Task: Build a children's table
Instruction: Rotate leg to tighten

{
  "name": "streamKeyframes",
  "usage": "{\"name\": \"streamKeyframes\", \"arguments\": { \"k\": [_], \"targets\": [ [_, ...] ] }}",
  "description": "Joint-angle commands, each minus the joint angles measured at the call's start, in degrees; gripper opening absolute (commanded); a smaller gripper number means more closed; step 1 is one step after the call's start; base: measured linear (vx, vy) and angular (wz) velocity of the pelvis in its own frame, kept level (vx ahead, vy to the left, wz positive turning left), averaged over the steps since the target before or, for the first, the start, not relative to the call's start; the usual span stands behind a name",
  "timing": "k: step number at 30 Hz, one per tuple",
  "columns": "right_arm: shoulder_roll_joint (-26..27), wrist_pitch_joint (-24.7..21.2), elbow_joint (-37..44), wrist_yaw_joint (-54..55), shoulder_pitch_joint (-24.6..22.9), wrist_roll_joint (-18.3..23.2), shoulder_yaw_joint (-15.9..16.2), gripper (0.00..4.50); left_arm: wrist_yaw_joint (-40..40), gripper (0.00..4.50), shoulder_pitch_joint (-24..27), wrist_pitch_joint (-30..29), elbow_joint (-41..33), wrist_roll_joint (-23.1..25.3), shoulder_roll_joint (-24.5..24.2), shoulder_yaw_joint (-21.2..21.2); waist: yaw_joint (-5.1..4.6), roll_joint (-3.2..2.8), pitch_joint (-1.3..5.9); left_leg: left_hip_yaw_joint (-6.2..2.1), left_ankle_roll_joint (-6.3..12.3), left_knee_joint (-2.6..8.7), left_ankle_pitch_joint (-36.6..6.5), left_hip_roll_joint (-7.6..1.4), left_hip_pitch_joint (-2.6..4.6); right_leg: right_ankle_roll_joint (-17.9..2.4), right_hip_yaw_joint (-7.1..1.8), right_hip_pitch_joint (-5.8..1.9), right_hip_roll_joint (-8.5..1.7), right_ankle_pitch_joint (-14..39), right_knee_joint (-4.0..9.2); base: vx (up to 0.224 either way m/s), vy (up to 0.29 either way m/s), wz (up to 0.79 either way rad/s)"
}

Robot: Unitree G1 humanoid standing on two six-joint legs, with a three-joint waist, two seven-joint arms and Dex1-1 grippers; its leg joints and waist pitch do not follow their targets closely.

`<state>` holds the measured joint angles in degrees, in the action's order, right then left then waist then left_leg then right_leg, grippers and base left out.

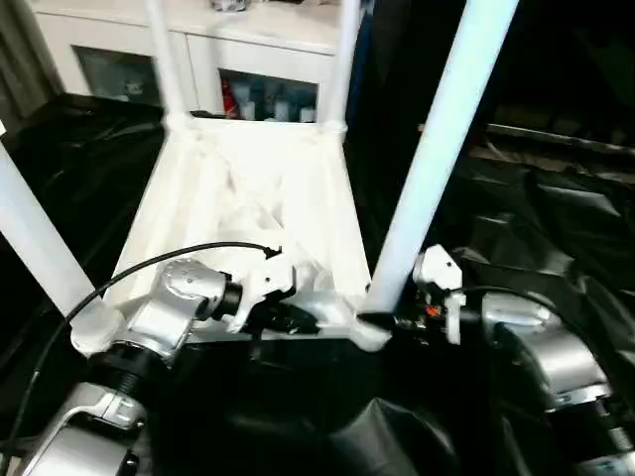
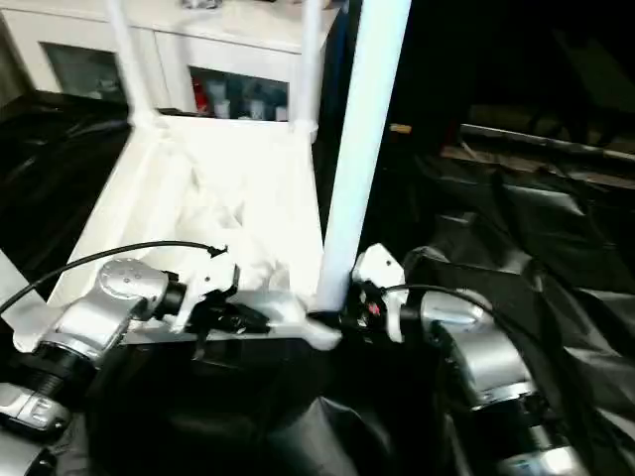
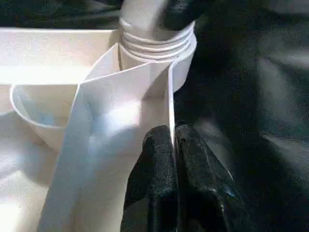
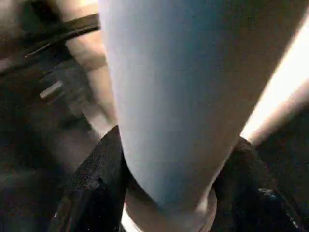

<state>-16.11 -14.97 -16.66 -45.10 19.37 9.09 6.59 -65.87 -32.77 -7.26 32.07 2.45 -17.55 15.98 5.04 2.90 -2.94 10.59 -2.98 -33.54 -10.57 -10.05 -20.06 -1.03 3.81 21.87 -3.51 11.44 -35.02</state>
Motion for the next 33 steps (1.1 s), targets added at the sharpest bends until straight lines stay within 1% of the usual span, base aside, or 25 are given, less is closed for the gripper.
{"name": "streamKeyframes", "arguments": {
  "k": [1,2,3,4,5,6,7,8,9,10,11,12,14,16,17,20,21,23,24,25,26,29,31,32,33],
  "targets": [
    [4.3,-3.8,-4.6,9.8,0.4,-2.1,0.5,2.04,8.5,0.0,-2.5,-1.1,1.9,-0.3,5.7,-0.6,-0.26,0.41,2.48,-2.09,-1.37,4.58,-17.1,-3.54,0.61,-6.9,-2.95,-1.51,-6.13,29.1,6.09,0.0,0.0,0.0],
    [4.3,-3.8,-4.6,9.8,0.4,-2.1,0.5,2.04,8.5,0.0,-2.5,-1.1,1.9,-0.3,5.7,-0.6,-0.33,0.32,2.5,-2.09,-1.47,4.53,-17.3,-3.53,0.75,-6.5,-3.05,-1.28,-6.13,29.8,6.15,0.0,0.0,0.0],
    [6.3,-4.5,-5.8,13.8,1.1,-2.3,-0.5,2.04,11.7,0.0,-3.4,-1.9,3.0,0.2,7.6,-0.9,-0.31,0.34,2.4,-2.1,-1.21,4.39,-18.3,-3.47,1.04,-5.6,-3.11,-0.97,-6.29,32.0,6.73,0.0,0.0,0.0],
    [7.7,-5.0,-6.6,16.4,1.8,-2.3,-1.2,2.04,13.8,0.0,-4.0,-2.5,3.7,0.5,8.8,-1.0,-0.32,0.05,2.4,-2.14,-1.31,4.45,-18.3,-3.43,1.0,-5.6,-3.14,-0.92,-6.21,31.9,6.67,0.0,0.0,0.0],
    [9.2,-5.5,-7.7,19.6,2.6,-2.6,-1.9,2.04,15.8,0.0,-4.7,-3.3,4.4,0.7,10.2,-1.1,-0.35,0.2,2.61,-2.15,-1.26,4.43,-18.1,-3.44,0.99,-5.5,-3.13,-0.94,-6.18,31.1,6.67,0.0,0.0,0.0],
    [9.4,-5.5,-7.9,20.0,2.7,-2.7,-2.0,2.04,16.1,0.0,-4.7,-3.4,4.5,0.7,10.4,-1.1,-0.37,0.24,2.58,-2.15,-1.23,4.53,-17.6,-3.44,0.88,-5.5,-3.13,-1.01,-6.1,30.3,6.6,0.0,0.0,0.0],
    [11.8,-5.5,-10.0,24.2,4.6,-3.5,-2.2,2.04,19.2,0.0,-5.8,-4.3,5.6,1.1,13.4,-0.7,-0.29,0.12,2.61,-2.17,-1.23,4.59,-17.6,-3.56,0.95,-5.7,-3.15,-0.96,-6.11,29.1,6.55,0.0,0.0,0.0],
    [11.8,-5.5,-10.0,24.2,4.6,-3.5,-2.2,2.04,19.2,0.0,-5.8,-4.3,5.6,1.1,13.4,-0.7,-0.28,-0.39,2.63,-2.15,-1.41,4.61,-17.6,-3.6,0.96,-6.1,-3.28,-0.9,-6.08,27.8,6.35,0.0,0.0,0.0],
    [13.6,-5.3,-11.8,27.2,6.0,-4.4,-2.5,2.04,21.3,0.0,-6.5,-4.7,6.5,1.6,15.6,-0.6,-0.46,-0.1,2.69,-2.14,-1.5,4.66,-17.5,-3.55,0.77,-6.7,-3.23,-1.07,-5.93,25.9,6.21,0.0,0.0,0.0],
    [13.7,-5.3,-11.8,27.3,6.1,-4.4,-2.5,2.04,21.4,0.0,-6.6,-4.7,6.6,1.7,15.7,-0.6,-0.42,-0.05,2.91,-1.89,-1.24,4.51,-16.1,-3.45,0.72,-7.1,-3.44,-1.07,-5.86,23.3,5.91,0.0,0.0,0.0],
    [14.8,-4.5,-12.8,28.1,7.2,-5.5,-1.7,2.04,22.7,0.0,-7.3,-4.5,7.6,2.6,17.3,0.1,-0.39,-0.29,3.0,-1.88,-1.13,4.48,-15.1,-3.44,0.72,-7.8,-3.45,-1.22,-5.78,20.8,5.7,0.0,0.0,0.0],
    [15.6,-3.9,-13.2,28.4,7.9,-5.8,-1.5,2.59,23.3,0.0,-7.9,-4.0,8.3,3.2,18.1,0.6,-0.32,-0.17,3.02,-1.82,-0.85,4.46,-14.5,-3.37,0.56,-8.1,-3.47,-1.42,-5.8,19.4,5.62,0.0,0.0,0.0],
    [15.7,-3.5,-12.6,26.7,8.1,-4.8,-1.7,2.72,23.0,0.0,-8.0,-3.8,8.5,3.3,18.1,0.7,0.02,-0.31,3.09,-1.61,0.26,4.3,-12.7,-3.37,0.48,-9.1,-3.58,-1.65,-5.78,15.1,5.23,0.026,-0.005,0.02],
    [15.8,-3.3,-12.3,25.6,8.2,-4.1,-2.0,2.72,22.7,0.0,-8.1,-3.7,8.6,3.3,18.0,0.8,0.13,-0.32,3.26,-1.5,0.89,4.18,-11.6,-3.36,0.5,-9.7,-3.54,-1.79,-5.76,13.0,4.99,0.0,0.0,0.0],
    [15.8,-3.3,-12.3,25.6,8.2,-4.1,-2.0,2.89,22.7,0.0,-8.1,-3.7,8.6,3.3,18.0,0.8,0.12,-0.33,3.25,-1.48,1.05,4.18,-11.4,-3.39,0.5,-9.9,-3.56,-1.79,-5.74,12.6,4.96,0.0,0.0,0.0],
    [11.8,-3.6,-10.0,17.6,7.7,-2.4,-1.2,3.18,18.8,0.0,-7.3,-2.6,7.9,3.0,14.5,0.7,0.15,-0.22,3.14,-1.5,1.58,4.27,-11.6,-3.34,0.32,-9.8,-3.43,-2.02,-5.78,14.1,5.14,0.0,0.0,0.0],
    [10.3,-3.8,-9.4,14.8,7.5,-2.2,-0.7,3.26,17.7,0.0,-7.2,-2.4,7.8,2.8,13.6,0.5,0.21,-0.21,2.97,-1.57,2.03,4.32,-12.6,-3.36,0.18,-9.1,-3.38,-2.18,-5.84,16.4,5.41,0.0,0.0,0.0],
    [5.8,-3.4,-7.3,7.1,6.7,-2.2,1.6,3.26,13.8,0.0,-6.6,-1.6,6.9,2.1,11.3,0.4,0.21,-0.19,2.9,-1.64,2.03,4.39,-13.2,-3.4,0.22,-8.7,-3.35,-2.06,-5.79,17.8,5.59,0.0,0.0,0.0],
    [5.8,-3.4,-7.3,7.1,6.7,-2.2,1.6,3.26,13.8,0.0,-6.6,-1.6,6.9,2.1,11.3,0.4,0.3,-0.14,2.84,-1.67,2.14,4.42,-13.6,-3.52,0.25,-8.3,-3.36,-2.1,-5.81,18.6,5.66,0.0,0.0,0.0],
    [4.2,-2.9,-6.4,4.7,6.3,-2.1,2.4,3.26,12.3,0.0,-6.4,-1.0,6.7,1.9,10.6,0.5,0.17,-0.24,2.8,-1.64,1.92,4.49,-14.1,-3.58,0.46,-8.4,-3.44,-1.68,-5.87,19.6,5.75,0.0,0.0,0.0],
    [4.2,-2.9,-6.4,4.7,6.3,-2.1,2.4,3.26,12.3,0.0,-6.4,-1.0,6.7,1.9,10.6,0.5,0.16,-0.18,2.82,-1.72,1.84,4.5,-13.9,-3.54,0.31,-8.4,-3.36,-1.91,-5.91,20.0,5.78,0.0,0.0,0.0],
    [0.3,-2.2,-3.6,-1.3,5.0,-0.9,2.9,3.26,7.5,0.0,-5.5,-0.7,5.1,0.7,8.4,0.7,0.22,-0.19,2.88,-1.67,1.72,4.45,-13.3,-3.69,0.33,-9.2,-3.42,-1.89,-5.89,18.4,5.53,0.0,0.0,0.0],
    [-4.9,-2.1,1.1,-10.1,2.7,1.3,3.1,3.26,-2.3,0.0,-3.5,1.0,1.5,-2.1,4.3,1.5,0.51,-0.19,3.07,-1.71,2.6,4.32,-12.2,-3.83,0.14,-9.9,-3.47,-2.27,-6.02,15.1,5.15,0.0,0.0,0.0],
    [-5.6,-2.4,1.9,-11.6,2.3,1.7,3.2,3.26,-3.9,0.0,-3.1,0.7,0.8,-2.7,3.5,1.7,0.51,-0.09,3.05,-1.68,2.95,4.35,-11.6,-3.88,0.02,-10.1,-3.5,-2.41,-5.95,13.9,4.99,0.0,0.0,0.0],
    [-5.7,-2.4,2.0,-11.7,2.3,1.7,3.2,3.26,-4.1,0.0,-3.0,0.7,0.7,-2.7,3.5,1.7,0.52,-0.31,3.04,-1.61,3.5,4.31,-11.2,-3.91,0.07,-10.7,-3.52,-2.19,-5.96,12.5,4.79,0.0,0.0,0.0]
  ]
}}
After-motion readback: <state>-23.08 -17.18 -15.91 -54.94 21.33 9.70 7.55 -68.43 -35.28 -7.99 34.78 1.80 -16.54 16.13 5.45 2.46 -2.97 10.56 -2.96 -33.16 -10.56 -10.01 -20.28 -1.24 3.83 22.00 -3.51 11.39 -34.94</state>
